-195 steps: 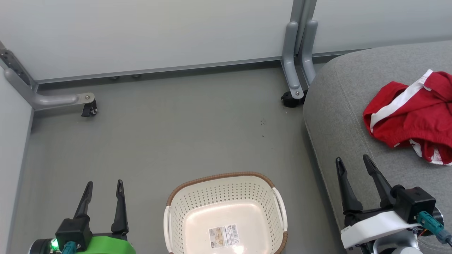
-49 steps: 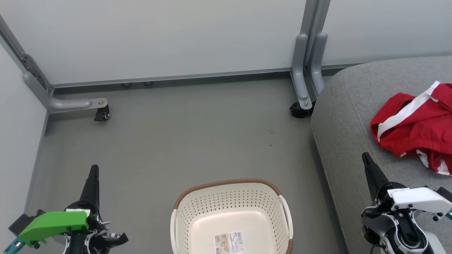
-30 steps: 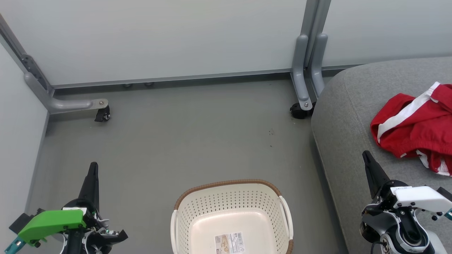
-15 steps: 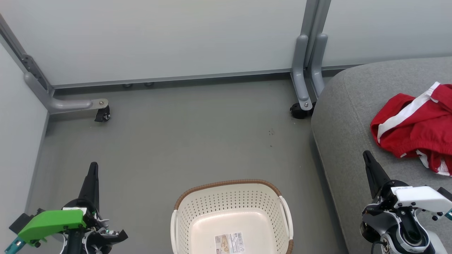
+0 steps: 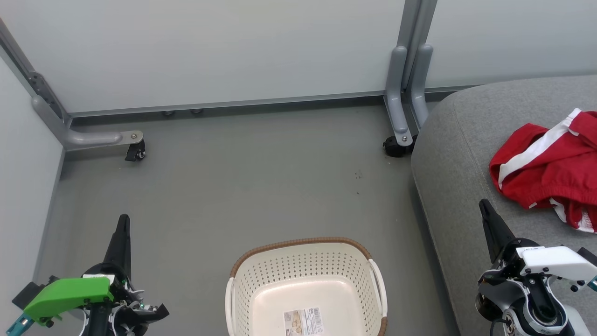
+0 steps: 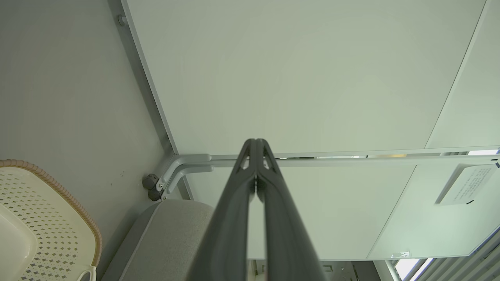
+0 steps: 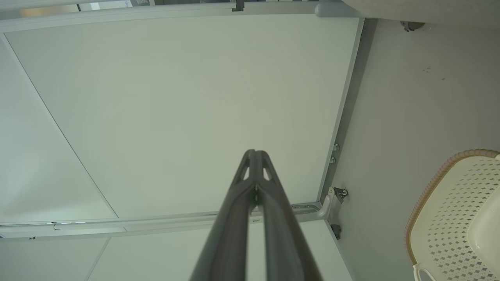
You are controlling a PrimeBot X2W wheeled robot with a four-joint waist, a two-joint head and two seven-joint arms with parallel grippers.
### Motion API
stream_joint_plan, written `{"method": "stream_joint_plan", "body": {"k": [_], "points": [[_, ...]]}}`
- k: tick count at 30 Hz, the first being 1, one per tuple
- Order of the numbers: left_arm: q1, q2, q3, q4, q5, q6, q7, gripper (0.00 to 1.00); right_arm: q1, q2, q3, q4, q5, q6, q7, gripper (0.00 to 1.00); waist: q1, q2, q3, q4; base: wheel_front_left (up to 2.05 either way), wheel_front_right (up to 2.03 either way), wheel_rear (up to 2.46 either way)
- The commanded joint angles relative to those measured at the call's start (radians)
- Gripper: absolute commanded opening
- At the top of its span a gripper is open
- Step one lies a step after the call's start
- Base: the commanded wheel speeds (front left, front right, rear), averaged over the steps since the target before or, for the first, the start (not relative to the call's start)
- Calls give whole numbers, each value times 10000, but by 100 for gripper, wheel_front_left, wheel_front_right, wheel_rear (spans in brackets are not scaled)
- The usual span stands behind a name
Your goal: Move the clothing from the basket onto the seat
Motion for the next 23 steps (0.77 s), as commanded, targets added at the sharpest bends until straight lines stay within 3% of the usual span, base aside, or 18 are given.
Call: {"method": "stream_joint_plan", "body": {"k": [1,23], "points": [[-107,6,23,5,-32,-49,37,0,-76,12,-28,27,-30,5,27,0,0,0,0,0,0,0,0],[-106,6,22,4,-33,-50,35,0,-83,61,-94,29,-97,4,87,0,0,0,0,0,0,0,0]]}}
